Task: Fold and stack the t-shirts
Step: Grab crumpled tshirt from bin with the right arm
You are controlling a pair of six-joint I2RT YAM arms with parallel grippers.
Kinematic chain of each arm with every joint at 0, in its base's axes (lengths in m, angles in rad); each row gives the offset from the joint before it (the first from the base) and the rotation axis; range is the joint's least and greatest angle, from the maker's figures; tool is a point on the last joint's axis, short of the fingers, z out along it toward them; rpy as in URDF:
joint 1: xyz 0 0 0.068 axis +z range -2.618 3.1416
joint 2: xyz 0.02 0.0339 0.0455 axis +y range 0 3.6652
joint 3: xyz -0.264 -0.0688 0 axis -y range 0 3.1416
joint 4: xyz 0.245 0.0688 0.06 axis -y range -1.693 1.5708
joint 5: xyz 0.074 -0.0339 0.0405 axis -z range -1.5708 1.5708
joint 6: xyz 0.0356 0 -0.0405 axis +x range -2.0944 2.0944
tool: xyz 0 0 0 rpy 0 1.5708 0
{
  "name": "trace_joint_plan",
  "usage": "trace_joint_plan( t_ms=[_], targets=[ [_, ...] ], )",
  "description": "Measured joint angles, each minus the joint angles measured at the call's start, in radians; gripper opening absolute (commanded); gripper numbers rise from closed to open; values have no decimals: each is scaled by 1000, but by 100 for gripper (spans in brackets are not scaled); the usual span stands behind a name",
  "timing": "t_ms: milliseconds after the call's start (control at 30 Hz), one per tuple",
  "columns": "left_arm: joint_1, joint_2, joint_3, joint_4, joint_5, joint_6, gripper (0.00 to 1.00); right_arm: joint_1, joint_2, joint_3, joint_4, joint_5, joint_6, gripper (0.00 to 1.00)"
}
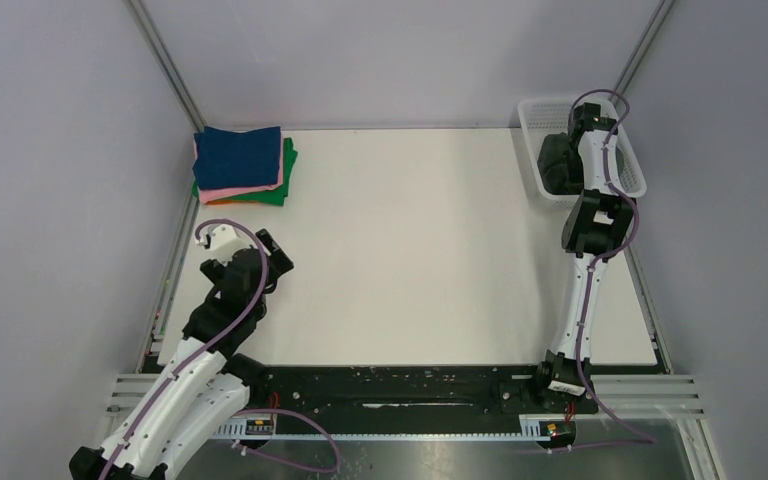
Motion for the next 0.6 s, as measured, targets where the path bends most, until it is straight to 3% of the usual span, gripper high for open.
trace_joint_plan(
  t_ms=[267,600],
  targets=[
    [0,-1,0,0,2,0,99,-1,-98,-125,75,-43,5,0],
    [0,-37,0,1,9,0,99,26,-428,-199,238,-127,34,0]
  ],
)
